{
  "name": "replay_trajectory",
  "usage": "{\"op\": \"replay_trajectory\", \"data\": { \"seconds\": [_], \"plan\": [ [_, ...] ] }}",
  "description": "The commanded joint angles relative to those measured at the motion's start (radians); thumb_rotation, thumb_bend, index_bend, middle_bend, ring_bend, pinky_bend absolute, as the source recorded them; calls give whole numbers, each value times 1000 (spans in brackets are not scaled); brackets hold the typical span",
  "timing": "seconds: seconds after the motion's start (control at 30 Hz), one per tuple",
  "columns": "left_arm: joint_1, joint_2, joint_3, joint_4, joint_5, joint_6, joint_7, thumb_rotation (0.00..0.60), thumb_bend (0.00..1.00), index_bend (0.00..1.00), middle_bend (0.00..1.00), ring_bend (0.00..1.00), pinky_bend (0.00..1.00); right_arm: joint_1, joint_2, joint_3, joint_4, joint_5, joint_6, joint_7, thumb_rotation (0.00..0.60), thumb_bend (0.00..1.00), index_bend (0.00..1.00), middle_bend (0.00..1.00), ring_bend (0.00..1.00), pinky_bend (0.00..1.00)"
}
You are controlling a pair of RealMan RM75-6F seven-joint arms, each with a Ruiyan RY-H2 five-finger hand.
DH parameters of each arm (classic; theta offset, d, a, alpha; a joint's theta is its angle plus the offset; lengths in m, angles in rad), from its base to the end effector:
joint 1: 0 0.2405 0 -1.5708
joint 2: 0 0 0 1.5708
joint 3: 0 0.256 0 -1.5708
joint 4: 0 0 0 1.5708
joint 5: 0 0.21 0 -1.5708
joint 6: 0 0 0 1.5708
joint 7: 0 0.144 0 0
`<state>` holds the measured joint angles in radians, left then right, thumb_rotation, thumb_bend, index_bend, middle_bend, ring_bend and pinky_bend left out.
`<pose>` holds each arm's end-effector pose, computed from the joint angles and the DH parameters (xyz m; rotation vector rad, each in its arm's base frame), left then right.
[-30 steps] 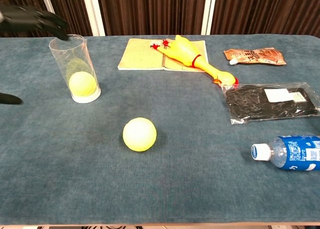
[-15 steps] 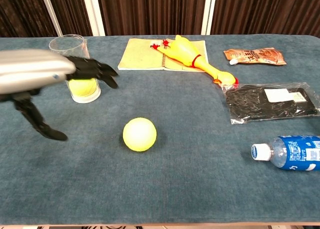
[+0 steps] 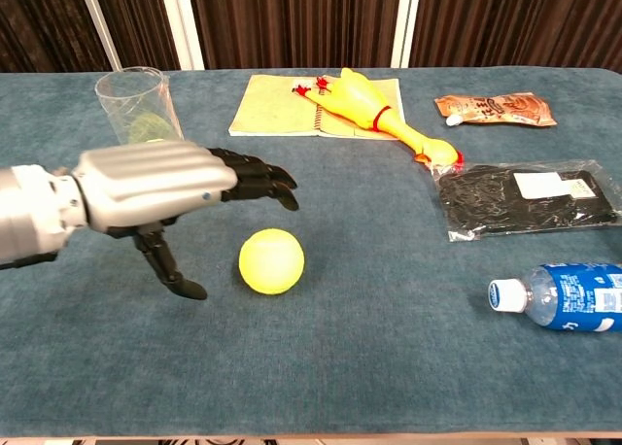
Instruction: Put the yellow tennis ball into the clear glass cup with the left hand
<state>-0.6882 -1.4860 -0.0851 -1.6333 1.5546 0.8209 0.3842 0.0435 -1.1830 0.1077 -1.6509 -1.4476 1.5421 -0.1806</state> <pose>-0.1197 0.2682 -0.0358 -2.3496 -0.5986 -0.9323 -0.3049 -0.1785 0.1540 1.2808 -0.8191 0.8521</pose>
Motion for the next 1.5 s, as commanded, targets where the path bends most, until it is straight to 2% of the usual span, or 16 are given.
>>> {"op": "replay_trajectory", "data": {
  "seconds": [0.03,0.13,0.27,0.5,0.7,0.77,0.97,1.23,1.5],
  "plan": [
    [-20,-36,-1,34,-15,-12,45,600,33,157,83,98,172,1,0,0,0,1,-2,0,600,352,106,0,5,0],
    [-32,-67,0,59,-30,-22,82,600,67,178,115,153,236,1,0,0,1,1,-2,0,600,352,106,0,5,0],
    [-38,-101,2,83,-38,-7,126,600,127,209,212,243,334,0,1,2,0,4,1,2,600,351,106,0,5,0],
    [-42,-125,18,111,-79,-14,204,600,131,243,245,263,355,-2,8,6,-2,7,5,12,600,352,106,0,6,0],
    [-46,-145,24,126,-95,-2,235,600,221,332,389,389,494,-4,10,5,-4,5,7,14,600,352,106,0,5,0],
    [-47,-149,26,132,-95,6,240,600,246,355,417,406,512,-3,10,7,-3,8,5,14,600,352,106,0,5,0],
    [-41,-155,27,144,-72,60,234,600,276,393,448,423,522,-3,11,6,-3,6,6,16,600,352,106,0,5,0],
    [-35,-117,-7,117,-64,131,201,600,277,395,456,430,532,-2,10,3,-5,7,1,12,600,352,106,0,6,0],
    [-46,-27,-82,38,-51,206,166,600,277,398,454,430,532,-1,6,2,-4,9,-3,4,600,352,106,0,5,0]
  ]
}}
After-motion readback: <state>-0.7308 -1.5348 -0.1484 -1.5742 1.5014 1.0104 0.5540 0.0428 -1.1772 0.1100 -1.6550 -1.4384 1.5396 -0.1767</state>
